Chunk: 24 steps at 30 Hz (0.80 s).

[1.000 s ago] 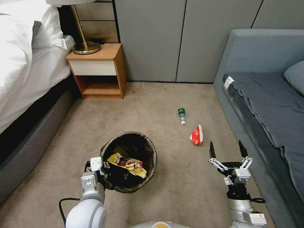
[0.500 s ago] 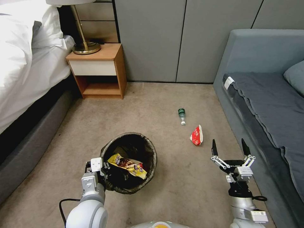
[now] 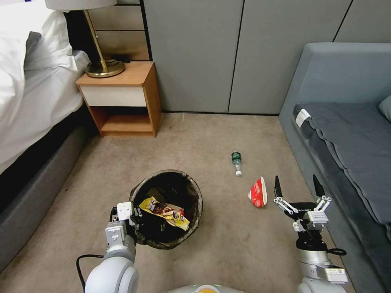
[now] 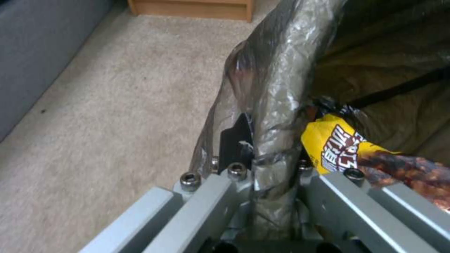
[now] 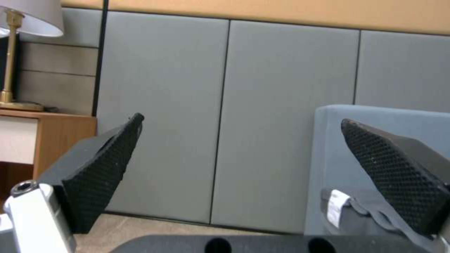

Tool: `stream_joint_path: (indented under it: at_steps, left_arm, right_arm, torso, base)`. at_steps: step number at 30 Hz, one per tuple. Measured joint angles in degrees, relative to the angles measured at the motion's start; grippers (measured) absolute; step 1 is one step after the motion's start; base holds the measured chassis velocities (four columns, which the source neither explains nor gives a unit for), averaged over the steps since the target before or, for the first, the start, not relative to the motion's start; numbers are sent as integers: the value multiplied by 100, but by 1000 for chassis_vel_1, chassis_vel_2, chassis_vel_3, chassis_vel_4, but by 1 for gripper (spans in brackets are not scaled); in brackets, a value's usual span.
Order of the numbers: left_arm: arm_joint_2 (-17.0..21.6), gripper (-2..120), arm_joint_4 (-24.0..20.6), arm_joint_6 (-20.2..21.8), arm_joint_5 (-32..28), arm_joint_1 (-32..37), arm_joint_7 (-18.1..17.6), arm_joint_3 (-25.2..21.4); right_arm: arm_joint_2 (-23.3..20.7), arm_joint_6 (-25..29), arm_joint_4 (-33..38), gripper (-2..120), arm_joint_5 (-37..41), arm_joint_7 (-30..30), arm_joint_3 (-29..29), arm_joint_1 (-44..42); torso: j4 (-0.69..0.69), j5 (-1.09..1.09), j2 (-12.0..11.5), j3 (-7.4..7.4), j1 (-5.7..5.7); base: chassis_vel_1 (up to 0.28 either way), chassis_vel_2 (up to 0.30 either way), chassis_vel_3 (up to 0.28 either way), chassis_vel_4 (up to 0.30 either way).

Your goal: Pick up the trash bin, then pick up the garbage from the floor and place it into the trash bin.

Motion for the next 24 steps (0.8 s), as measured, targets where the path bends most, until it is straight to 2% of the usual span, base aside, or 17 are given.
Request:
stream_joint_path:
  at_steps: [6, 15, 22, 24]
  left_arm:
    - [-1, 0, -1, -1, -5, 3, 1, -4]
    - [-3, 0, 4, 0, -9, -33, 1, -2]
    - [5, 0, 86, 3, -27, -51, 1, -19]
    - [-3, 0, 96, 1, -27, -50, 1, -21]
  right_arm:
    - [12, 140, -70, 100, -82, -61, 8, 119]
    - [-7, 171, -235, 100, -243, 4, -18, 363]
    - [-132, -154, -310, 100, -166, 46, -43, 765]
    - [-166, -468, -325, 100, -99, 65, -98, 954]
  torso:
    - [0, 1, 0, 0, 0]
    - [-1, 0, 0, 0, -1]
    - [0, 0, 0, 0, 0]
    - [0, 0, 0, 0, 0]
  base:
    - [-96, 126, 105, -117]
    - [-3, 5, 9, -3]
    - [0, 0, 0, 0]
    - [0, 0, 0, 0]
